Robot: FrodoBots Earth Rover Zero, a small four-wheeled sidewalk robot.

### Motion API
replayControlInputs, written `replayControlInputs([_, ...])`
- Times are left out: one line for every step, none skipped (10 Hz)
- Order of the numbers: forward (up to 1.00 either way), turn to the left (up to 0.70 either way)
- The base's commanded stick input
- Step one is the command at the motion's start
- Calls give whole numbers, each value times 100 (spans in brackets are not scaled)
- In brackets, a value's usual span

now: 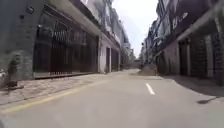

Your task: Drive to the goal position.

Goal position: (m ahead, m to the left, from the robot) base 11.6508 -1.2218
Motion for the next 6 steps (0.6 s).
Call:
replayControlInputs([100,-40])
replayControlInputs([100,-40])
replayControlInputs([100,-40])
replayControlInputs([100,-33])
replayControlInputs([100,0])
replayControlInputs([100,0])
